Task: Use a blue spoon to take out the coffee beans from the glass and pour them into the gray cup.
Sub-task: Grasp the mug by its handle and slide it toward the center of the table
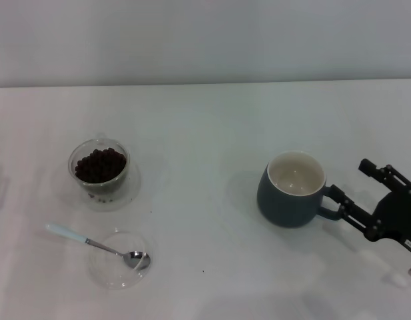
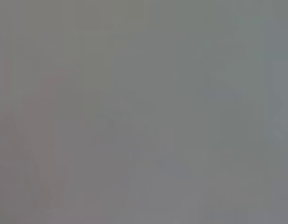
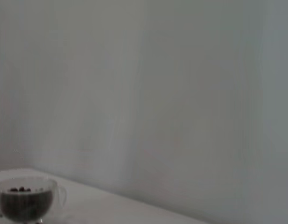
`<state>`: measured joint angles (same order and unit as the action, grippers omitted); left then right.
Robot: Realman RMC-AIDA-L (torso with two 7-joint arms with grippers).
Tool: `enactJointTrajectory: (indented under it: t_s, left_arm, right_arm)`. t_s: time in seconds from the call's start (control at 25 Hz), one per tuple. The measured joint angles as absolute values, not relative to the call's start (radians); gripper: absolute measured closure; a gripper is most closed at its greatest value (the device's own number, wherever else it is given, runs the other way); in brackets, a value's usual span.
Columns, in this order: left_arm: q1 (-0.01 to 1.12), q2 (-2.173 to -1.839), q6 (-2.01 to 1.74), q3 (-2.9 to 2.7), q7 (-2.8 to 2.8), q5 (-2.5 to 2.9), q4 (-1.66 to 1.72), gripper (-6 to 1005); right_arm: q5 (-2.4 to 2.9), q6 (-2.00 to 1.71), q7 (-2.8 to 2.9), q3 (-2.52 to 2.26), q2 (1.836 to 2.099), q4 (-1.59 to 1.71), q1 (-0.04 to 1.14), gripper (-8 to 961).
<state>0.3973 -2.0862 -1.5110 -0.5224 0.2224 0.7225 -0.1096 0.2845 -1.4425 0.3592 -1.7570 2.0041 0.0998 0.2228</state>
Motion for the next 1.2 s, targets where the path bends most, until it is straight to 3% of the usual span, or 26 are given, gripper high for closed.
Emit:
enactJointTrajectory:
  t_s: [1.2]
  left_arm:
    - [0.392,-2.082,-1.513,-0.52,0.222,0.719,-0.1,199]
  right_arm:
    - [0.28,-1.245,0.37,-1.803,2.011,0.118,0.234,315]
